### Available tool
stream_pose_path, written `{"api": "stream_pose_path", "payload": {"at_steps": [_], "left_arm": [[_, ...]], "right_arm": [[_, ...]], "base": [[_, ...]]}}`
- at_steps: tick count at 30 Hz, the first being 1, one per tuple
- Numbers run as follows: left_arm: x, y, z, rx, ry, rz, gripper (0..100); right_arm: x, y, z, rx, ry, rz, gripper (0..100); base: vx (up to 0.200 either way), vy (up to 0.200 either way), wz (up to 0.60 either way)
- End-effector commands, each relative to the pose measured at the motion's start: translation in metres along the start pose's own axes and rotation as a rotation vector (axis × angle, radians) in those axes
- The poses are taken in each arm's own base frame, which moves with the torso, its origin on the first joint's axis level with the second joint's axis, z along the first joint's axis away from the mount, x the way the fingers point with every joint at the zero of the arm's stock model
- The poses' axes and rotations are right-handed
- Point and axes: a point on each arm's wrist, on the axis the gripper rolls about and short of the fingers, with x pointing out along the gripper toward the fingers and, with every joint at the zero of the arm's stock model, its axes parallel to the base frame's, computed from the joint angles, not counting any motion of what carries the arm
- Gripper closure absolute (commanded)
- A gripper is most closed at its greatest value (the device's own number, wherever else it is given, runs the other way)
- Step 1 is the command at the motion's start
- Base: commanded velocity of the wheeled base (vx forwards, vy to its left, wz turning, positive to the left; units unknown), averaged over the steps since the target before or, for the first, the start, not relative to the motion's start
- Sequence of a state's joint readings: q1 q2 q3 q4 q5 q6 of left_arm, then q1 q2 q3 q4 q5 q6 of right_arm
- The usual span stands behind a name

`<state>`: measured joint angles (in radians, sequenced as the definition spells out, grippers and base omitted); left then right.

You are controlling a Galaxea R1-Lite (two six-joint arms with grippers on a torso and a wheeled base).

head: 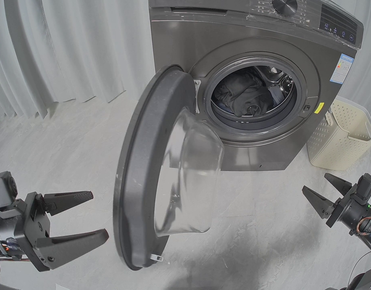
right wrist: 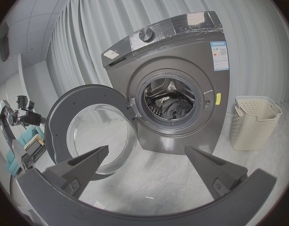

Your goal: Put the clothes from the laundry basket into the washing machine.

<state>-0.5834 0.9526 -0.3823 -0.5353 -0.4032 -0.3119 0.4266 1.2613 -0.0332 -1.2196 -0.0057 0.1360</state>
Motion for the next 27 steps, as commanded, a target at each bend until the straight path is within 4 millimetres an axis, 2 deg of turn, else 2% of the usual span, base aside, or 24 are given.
{"api": "stream_pose_path", "payload": {"at_steps": [1, 5, 6, 8, 13, 17, 25, 26, 27], "left_arm": [[-0.004, -0.004, 0.001, 0.008, -0.020, -0.005, 0], [-0.006, 0.003, 0.004, 0.018, -0.060, 0.120, 0], [-0.005, 0.012, 0.006, 0.039, -0.078, 0.228, 0], [-0.001, 0.021, 0.002, 0.060, -0.048, 0.288, 0], [0.016, 0.035, -0.007, 0.113, 0.051, 0.336, 0], [0.037, 0.042, -0.013, 0.142, 0.120, 0.334, 0], [0.102, 0.026, -0.010, 0.137, 0.161, 0.223, 0], [0.105, 0.026, -0.009, 0.137, 0.160, 0.221, 0], [0.119, 0.026, -0.011, 0.136, 0.165, 0.215, 0]], "right_arm": [[0.001, 0.000, -0.001, -0.001, 0.005, -0.001, 0], [0.001, -0.002, 0.000, -0.001, 0.000, -0.015, 0], [0.002, -0.005, 0.001, -0.001, -0.005, -0.034, 0], [0.002, -0.006, 0.003, -0.002, -0.012, -0.038, 0], [0.003, -0.005, 0.005, -0.002, -0.023, -0.036, 0], [0.005, -0.005, 0.008, -0.001, -0.036, -0.031, 0], [0.015, -0.003, 0.027, -0.001, -0.111, -0.027, 0], [0.015, -0.003, 0.028, -0.001, -0.116, -0.026, 0], [0.018, -0.003, 0.033, 0.000, -0.138, -0.031, 0]], "base": [[0.000, 0.000, 0.00], [0.000, 0.000, 0.00], [0.000, 0.000, 0.00], [0.000, 0.000, 0.00], [0.000, 0.000, 0.00], [0.000, 0.000, 0.00], [0.000, 0.000, 0.00], [0.000, 0.000, 0.00], [0.000, 0.000, 0.00]]}}
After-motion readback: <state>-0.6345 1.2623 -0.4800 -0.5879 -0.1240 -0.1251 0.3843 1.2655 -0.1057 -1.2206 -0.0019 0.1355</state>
